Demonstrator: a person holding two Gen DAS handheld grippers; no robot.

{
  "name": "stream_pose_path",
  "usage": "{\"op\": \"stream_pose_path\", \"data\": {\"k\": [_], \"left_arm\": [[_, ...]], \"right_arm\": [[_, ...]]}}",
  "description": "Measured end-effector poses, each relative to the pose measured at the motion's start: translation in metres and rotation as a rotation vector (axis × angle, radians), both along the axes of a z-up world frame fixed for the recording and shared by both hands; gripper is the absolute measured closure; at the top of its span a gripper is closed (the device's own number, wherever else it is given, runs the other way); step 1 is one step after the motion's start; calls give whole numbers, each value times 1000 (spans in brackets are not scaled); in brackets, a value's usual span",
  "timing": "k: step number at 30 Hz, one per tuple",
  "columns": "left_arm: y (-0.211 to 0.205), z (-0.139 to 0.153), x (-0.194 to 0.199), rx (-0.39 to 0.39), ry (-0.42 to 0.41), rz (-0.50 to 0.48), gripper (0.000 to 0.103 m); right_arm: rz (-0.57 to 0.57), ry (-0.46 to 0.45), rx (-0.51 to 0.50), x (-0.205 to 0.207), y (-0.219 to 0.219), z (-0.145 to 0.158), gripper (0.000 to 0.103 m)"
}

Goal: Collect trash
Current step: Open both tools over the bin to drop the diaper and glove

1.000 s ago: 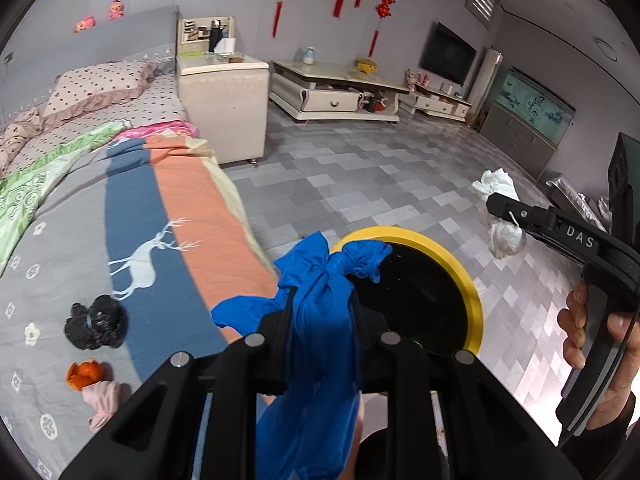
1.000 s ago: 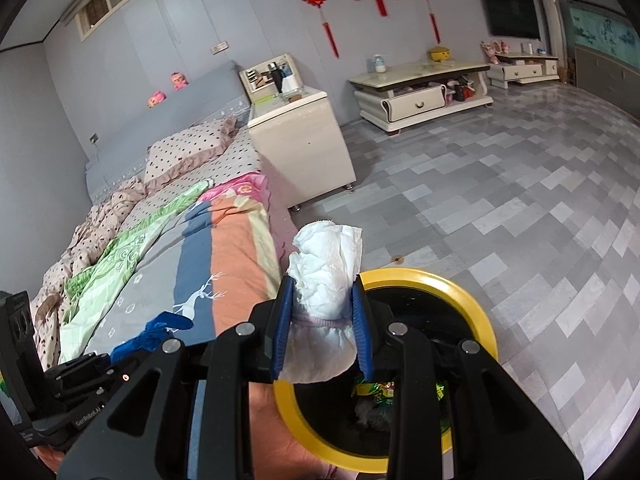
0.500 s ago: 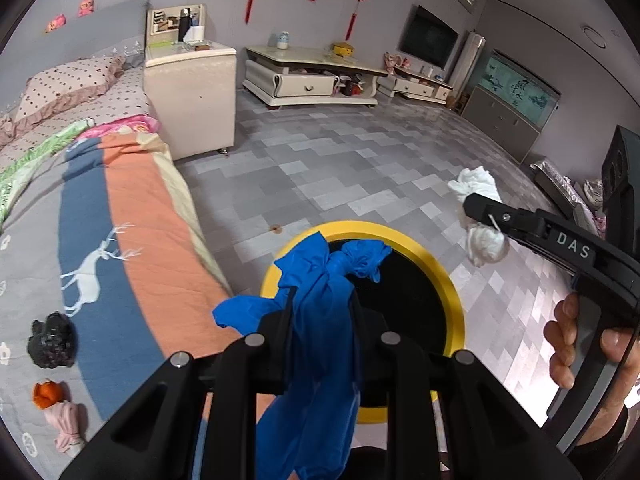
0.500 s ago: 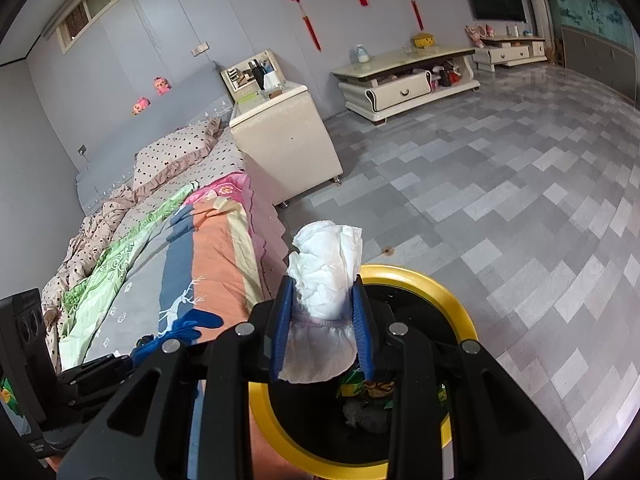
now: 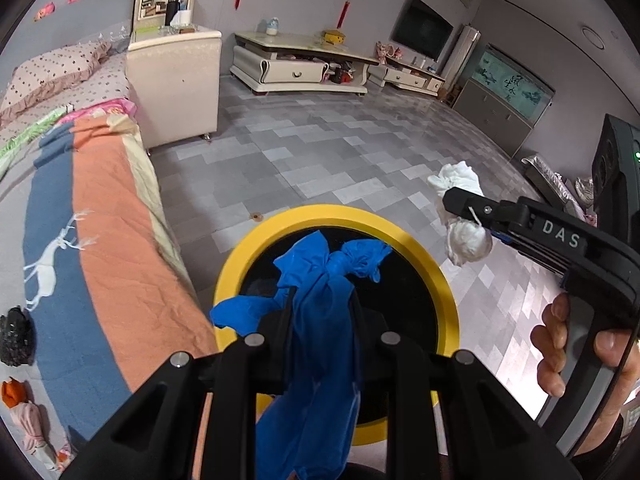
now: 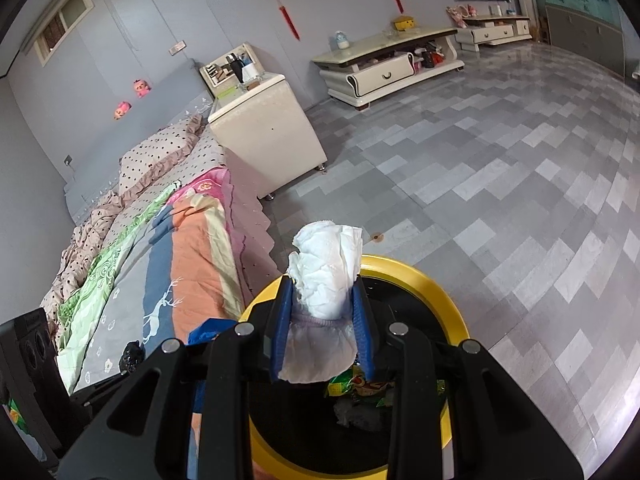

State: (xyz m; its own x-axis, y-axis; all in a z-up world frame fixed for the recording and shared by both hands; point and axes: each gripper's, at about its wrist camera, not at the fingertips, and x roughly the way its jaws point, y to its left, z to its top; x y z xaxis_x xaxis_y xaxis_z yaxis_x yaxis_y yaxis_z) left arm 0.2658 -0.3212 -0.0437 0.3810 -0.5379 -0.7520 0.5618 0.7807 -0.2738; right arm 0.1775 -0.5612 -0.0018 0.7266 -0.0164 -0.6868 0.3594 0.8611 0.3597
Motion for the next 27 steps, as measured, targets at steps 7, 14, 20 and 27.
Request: {"op": "stream_pose_path", "data": {"k": [7, 14, 20, 27], "left_arm": [[-7, -6, -2, 3, 7, 1, 83], [-12, 3, -5, -24, -18, -22, 75], [3, 9, -8, -31, -38, 7, 53], [33, 14, -3, -18, -74, 50, 39]], "right_arm": [[-9, 8, -1, 1, -5, -6, 75], [-24, 6, -12, -6, -8, 2, 71], [-62, -7, -14, -17, -12, 8, 57], [-81, -22, 5, -32, -12, 10, 56]]}}
